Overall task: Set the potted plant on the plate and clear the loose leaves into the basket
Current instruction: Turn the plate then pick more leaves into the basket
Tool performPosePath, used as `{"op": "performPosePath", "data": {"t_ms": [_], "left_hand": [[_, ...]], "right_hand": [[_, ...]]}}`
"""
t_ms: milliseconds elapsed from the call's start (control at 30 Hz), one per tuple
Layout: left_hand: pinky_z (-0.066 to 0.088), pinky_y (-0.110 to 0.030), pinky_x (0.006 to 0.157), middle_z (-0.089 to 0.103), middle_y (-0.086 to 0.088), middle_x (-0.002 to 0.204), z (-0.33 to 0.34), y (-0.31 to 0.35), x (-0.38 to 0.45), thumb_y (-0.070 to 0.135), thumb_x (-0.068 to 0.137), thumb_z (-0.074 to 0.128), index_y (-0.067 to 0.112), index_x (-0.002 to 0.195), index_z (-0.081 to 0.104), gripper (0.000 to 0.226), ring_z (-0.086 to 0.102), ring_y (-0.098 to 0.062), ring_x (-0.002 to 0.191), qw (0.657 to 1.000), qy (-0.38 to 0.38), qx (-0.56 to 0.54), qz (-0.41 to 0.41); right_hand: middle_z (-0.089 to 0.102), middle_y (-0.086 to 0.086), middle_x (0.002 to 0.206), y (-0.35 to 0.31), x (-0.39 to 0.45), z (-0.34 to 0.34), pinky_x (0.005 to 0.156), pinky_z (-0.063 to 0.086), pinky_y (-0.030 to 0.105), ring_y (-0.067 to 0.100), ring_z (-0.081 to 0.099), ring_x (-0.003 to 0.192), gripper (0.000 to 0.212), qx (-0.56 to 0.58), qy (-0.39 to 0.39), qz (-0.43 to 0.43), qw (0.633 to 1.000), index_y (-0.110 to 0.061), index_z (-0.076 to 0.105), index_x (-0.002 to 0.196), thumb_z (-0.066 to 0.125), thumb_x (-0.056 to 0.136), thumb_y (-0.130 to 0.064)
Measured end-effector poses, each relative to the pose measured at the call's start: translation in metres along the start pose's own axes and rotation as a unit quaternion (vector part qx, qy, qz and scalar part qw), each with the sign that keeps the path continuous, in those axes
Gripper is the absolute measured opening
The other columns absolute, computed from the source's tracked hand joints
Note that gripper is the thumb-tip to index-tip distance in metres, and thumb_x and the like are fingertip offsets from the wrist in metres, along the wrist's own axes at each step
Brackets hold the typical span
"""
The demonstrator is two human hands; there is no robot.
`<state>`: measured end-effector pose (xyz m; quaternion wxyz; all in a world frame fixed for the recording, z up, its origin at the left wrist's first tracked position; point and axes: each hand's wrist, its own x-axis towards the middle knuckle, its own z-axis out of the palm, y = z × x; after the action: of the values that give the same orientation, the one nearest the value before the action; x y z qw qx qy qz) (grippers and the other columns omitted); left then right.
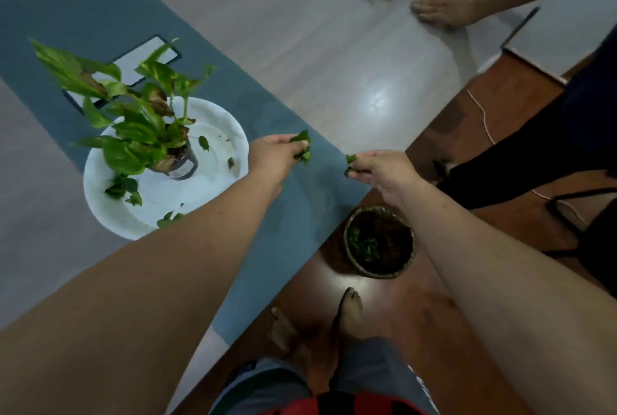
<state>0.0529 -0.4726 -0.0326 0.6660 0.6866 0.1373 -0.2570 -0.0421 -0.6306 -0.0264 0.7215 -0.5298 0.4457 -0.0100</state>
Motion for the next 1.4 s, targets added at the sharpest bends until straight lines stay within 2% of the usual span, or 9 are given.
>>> {"op": "performPosePath", "data": {"t_ms": [167,500,700,833,967,1133,1267,1333,1400], "left_hand": [[0.052,-0.009,0.051,0.069,-0.017,0.096,0.094,-0.012,-0.014,-0.004,0.077,0.077,-0.010,0.112,0.065,0.038,0.067,-0.019,0.075,0.996,-0.068,0.053,-0.022],[0.059,-0.021,0.064,0.071,-0.006,0.081,0.202,-0.094,-0.019,-0.001,0.076,0.078,0.012,0.077,0.067,0.017,0.068,-0.013,0.070,0.972,-0.137,0.172,-0.079],[0.061,-0.034,0.083,0.074,-0.009,0.090,0.232,-0.188,0.016,0.003,0.078,0.077,0.004,0.096,0.074,0.019,0.072,-0.019,0.078,0.946,-0.131,0.267,-0.129],[0.060,-0.035,0.085,0.070,-0.005,0.081,0.239,-0.257,0.053,0.005,0.080,0.075,0.008,0.094,0.075,0.014,0.070,-0.019,0.075,0.923,-0.106,0.335,-0.157],[0.058,-0.036,0.090,0.073,-0.009,0.100,0.246,-0.314,0.088,0.010,0.084,0.071,0.013,0.101,0.072,0.017,0.071,-0.024,0.093,0.899,-0.116,0.381,-0.181],[0.055,-0.031,0.089,0.069,-0.012,0.115,0.259,-0.362,0.122,0.006,0.091,0.062,0.008,0.119,0.066,0.029,0.068,-0.027,0.104,0.888,-0.116,0.398,-0.199],[0.050,-0.024,0.078,0.071,-0.011,0.115,0.262,-0.387,0.140,0.003,0.091,0.060,0.012,0.112,0.071,0.025,0.068,-0.026,0.104,0.889,-0.108,0.402,-0.194],[0.049,-0.024,0.082,0.069,-0.008,0.120,0.263,-0.394,0.144,0.002,0.093,0.056,0.014,0.114,0.071,0.029,0.066,-0.024,0.108,0.883,-0.113,0.410,-0.197],[0.049,-0.025,0.090,0.067,-0.008,0.123,0.262,-0.399,0.148,-0.001,0.095,0.052,0.014,0.113,0.071,0.030,0.063,-0.024,0.112,0.885,-0.104,0.407,-0.203]], "right_hand": [[0.065,0.015,0.083,0.003,0.013,-0.093,0.055,0.059,0.018,0.020,0.066,0.072,0.011,0.035,0.058,0.007,0.998,0.004,0.063,0.080,0.064,0.082,0.015],[0.063,0.014,0.081,0.054,0.053,-0.204,0.051,0.058,0.019,0.021,0.065,0.072,0.015,0.078,0.134,0.067,0.986,0.002,0.063,0.074,0.063,0.083,0.015],[0.068,0.004,0.063,0.117,0.107,-0.244,0.054,0.059,0.019,0.017,0.064,0.070,0.023,0.077,0.137,0.140,0.978,-0.001,0.062,0.068,0.060,0.085,0.014],[0.061,0.009,0.084,0.171,0.157,-0.259,0.056,0.060,0.019,0.017,0.062,0.075,0.023,0.061,0.133,0.178,0.973,-0.002,0.059,0.069,0.059,0.084,0.016],[0.060,0.008,0.078,0.222,0.205,-0.265,0.049,0.058,0.019,0.018,0.061,0.069,0.024,0.046,0.146,0.203,0.967,-0.003,0.059,0.070,0.061,0.083,0.016],[0.060,0.009,0.086,0.272,0.245,-0.270,0.054,0.058,0.018,0.021,0.062,0.081,0.024,-0.003,0.091,0.245,0.965,0.002,0.059,0.113,0.050,0.092,0.012],[0.065,0.022,0.111,0.300,0.267,-0.266,0.083,0.060,0.035,0.027,0.065,0.094,0.033,-0.024,0.104,0.258,0.960,0.011,0.055,0.127,0.052,0.094,0.007],[0.059,0.029,0.130,0.308,0.273,-0.265,0.100,0.052,0.042,0.035,0.065,0.107,0.034,-0.028,0.102,0.264,0.959,0.009,0.052,0.130,0.047,0.097,0.004],[0.059,0.031,0.128,0.314,0.275,-0.266,0.101,0.050,0.040,0.035,0.066,0.097,0.031,-0.013,0.115,0.272,0.955,0.010,0.054,0.128,0.044,0.101,0.001]]}}
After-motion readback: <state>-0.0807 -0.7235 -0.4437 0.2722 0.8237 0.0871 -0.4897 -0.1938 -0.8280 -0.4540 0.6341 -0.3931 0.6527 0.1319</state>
